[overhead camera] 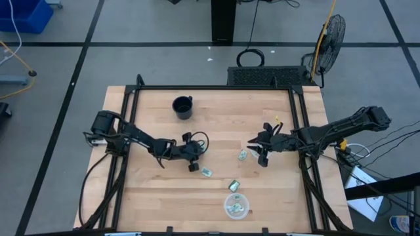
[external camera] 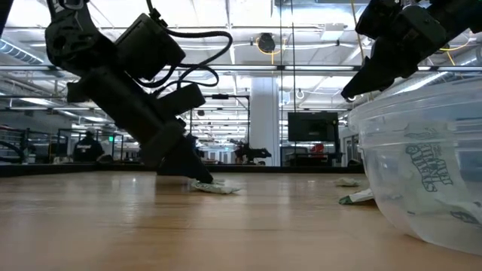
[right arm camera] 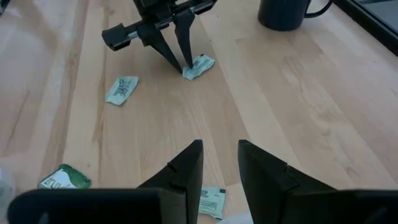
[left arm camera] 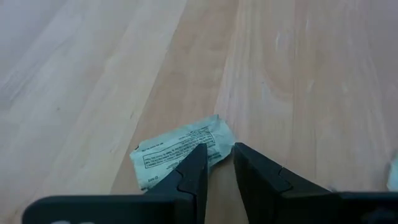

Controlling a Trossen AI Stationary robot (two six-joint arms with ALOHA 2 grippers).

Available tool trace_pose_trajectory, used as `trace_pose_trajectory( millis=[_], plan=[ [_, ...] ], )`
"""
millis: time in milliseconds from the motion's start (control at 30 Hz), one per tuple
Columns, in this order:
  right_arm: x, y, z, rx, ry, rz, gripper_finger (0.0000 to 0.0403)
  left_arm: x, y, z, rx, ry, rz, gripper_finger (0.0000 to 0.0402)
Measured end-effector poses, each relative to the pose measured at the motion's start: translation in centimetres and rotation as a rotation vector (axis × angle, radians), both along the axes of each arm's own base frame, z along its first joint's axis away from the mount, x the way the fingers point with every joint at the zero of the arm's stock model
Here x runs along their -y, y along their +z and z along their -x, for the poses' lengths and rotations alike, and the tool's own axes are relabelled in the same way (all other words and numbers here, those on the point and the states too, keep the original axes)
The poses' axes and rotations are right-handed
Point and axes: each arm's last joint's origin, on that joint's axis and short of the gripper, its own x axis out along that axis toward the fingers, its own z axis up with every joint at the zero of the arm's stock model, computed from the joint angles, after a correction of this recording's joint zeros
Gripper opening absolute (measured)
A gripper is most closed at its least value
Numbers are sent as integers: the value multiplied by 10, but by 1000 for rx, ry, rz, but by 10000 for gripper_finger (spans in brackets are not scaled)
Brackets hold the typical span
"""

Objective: Pick and place items into bin
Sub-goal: Put the white stevia packet into the bottom bin

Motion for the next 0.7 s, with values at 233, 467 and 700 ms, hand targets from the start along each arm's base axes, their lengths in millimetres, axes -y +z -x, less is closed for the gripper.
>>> trace_pose_trajectory(
  millis=[233, 467, 700],
  plan=[
    [0, 1, -1, 16, 0, -5, 94, -1, 0, 1, -7, 10, -20, 9],
    [-5, -3, -3, -19, 102, 67, 102, 9, 37, -7, 228, -106, 20, 4],
    [-10, -8, -7, -44, 114, 74, 126, 32, 89, -11, 512, -291, 171, 2]
  ],
)
